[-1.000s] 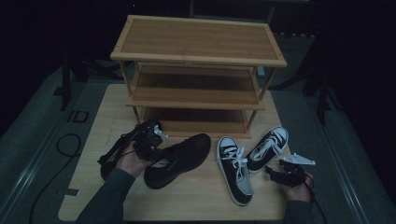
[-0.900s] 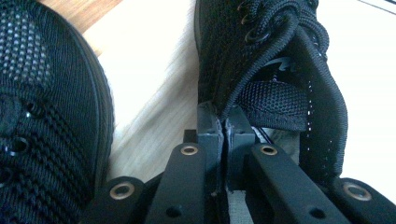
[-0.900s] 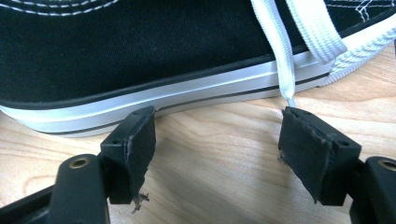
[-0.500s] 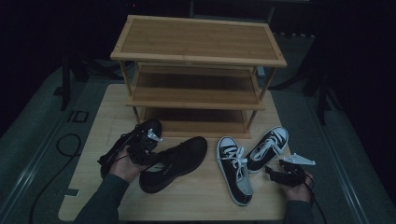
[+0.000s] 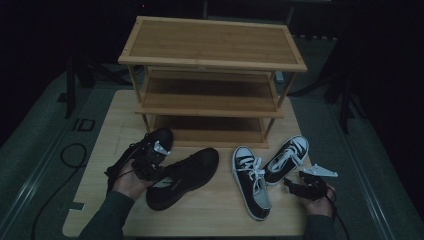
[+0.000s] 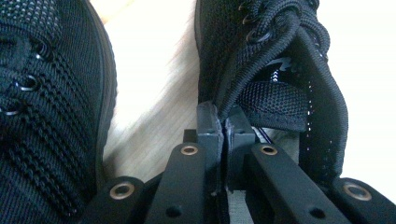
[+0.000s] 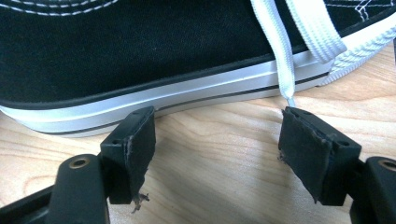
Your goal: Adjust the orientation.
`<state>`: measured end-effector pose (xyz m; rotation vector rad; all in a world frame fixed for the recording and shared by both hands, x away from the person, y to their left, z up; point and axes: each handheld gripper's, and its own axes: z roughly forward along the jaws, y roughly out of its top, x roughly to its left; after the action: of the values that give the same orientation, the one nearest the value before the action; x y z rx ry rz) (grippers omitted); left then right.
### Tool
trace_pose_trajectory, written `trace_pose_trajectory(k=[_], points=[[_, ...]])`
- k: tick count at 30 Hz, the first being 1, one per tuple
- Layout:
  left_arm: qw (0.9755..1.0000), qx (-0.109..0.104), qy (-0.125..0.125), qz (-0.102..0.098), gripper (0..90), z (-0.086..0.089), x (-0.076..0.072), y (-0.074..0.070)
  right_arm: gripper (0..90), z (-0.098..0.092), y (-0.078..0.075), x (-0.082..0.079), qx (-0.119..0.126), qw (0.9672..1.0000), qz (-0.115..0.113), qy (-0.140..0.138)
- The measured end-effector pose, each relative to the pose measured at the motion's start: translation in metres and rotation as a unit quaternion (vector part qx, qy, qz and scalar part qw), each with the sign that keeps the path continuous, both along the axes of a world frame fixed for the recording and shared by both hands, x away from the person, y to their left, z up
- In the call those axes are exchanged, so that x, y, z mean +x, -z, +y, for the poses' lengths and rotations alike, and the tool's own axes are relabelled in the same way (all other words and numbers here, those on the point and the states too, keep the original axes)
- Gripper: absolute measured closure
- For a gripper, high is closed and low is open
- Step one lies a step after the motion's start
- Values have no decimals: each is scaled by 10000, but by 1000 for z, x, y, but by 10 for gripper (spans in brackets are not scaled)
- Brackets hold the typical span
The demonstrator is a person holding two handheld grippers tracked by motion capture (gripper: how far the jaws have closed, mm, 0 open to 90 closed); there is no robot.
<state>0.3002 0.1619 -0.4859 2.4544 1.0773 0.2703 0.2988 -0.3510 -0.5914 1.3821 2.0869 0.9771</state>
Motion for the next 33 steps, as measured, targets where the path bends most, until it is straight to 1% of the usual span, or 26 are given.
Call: trace_pose_trajectory(k=[6,11,16,21,23,29,30,31,32,33], points=[[10000,-26,-42,25,878,8,-7,0,268,0,0,0,-2,10000,1,-9],[9999,-62,-127,18,878,15,-14,1,268,0,0,0,-1,10000,1,-9],[9997,-63,-225,24,878,25,-22,1,268,0,0,0,-3,10000,0,-9],[9994,-54,-334,-12,878,33,-26,1,268,0,0,0,-2,10000,0,-10],[9992,-82,-398,-19,878,36,-27,1,268,0,0,0,-2,10000,0,-11],[9990,-59,-436,-21,874,42,-30,1,268,0,0,0,-3,10000,0,-10],[9992,-31,-373,-106,856,41,-30,0,268,0,0,0,-3,10000,1,-10],[9993,-55,-315,-181,805,40,-30,-2,268,0,0,0,-2,10000,1,-11],[9993,-73,-278,-228,773,39,-29,-5,268,0,0,0,-3,10000,-1,-11],[9992,-36,-264,-291,747,37,-27,-7,268,0,0,0,-3,10000,0,-11]])
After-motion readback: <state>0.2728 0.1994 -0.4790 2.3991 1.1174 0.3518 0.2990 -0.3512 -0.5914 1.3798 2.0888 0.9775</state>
